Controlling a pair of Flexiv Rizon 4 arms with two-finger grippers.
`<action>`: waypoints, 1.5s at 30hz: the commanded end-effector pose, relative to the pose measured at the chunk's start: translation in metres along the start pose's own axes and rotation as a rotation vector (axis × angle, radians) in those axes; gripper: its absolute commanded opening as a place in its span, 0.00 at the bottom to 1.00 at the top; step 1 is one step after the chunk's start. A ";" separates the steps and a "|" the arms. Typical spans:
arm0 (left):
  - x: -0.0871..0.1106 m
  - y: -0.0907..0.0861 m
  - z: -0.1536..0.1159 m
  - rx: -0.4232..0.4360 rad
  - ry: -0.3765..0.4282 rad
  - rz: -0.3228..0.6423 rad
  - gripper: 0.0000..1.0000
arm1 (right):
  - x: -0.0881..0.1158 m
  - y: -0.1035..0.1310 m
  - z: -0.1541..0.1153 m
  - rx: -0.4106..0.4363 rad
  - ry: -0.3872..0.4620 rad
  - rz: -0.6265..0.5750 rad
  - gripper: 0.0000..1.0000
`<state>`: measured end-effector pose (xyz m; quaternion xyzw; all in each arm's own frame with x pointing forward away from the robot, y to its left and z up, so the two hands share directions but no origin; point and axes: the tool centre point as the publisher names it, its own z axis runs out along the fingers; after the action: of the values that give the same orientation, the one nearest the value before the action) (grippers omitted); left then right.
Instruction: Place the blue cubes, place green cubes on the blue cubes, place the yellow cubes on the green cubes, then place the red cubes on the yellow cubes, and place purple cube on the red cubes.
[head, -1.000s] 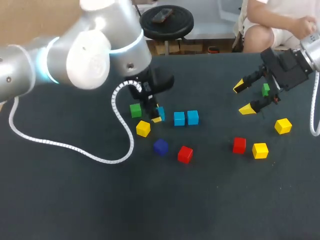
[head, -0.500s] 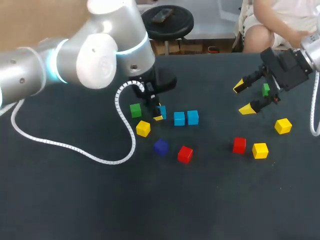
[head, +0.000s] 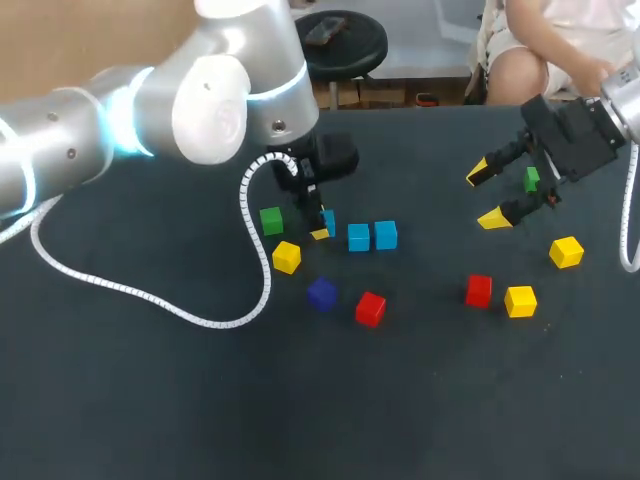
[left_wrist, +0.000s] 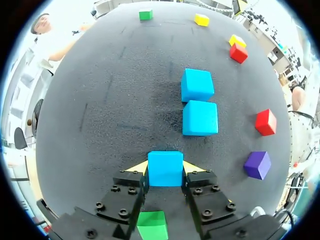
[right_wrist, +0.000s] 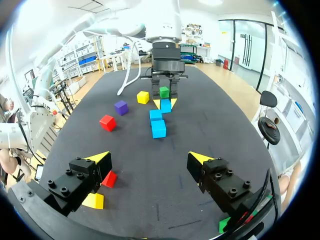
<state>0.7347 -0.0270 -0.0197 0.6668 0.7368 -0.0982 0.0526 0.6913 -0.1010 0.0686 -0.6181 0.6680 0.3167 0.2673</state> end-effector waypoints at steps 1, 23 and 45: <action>0.002 -0.006 0.008 -0.001 -0.001 -0.005 0.00 | 0.000 0.000 0.000 0.000 -0.001 -0.001 1.00; -0.007 -0.058 -0.018 -0.048 0.029 -0.057 0.00 | 0.000 0.000 0.000 0.000 -0.001 -0.001 1.00; 0.000 -0.045 -0.001 -0.046 0.034 -0.050 0.00 | 0.000 0.000 0.000 0.000 -0.001 -0.001 1.00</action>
<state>0.6858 -0.0320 -0.0106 0.6474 0.7576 -0.0659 0.0506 0.6913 -0.1010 0.0686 -0.6181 0.6680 0.3168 0.2673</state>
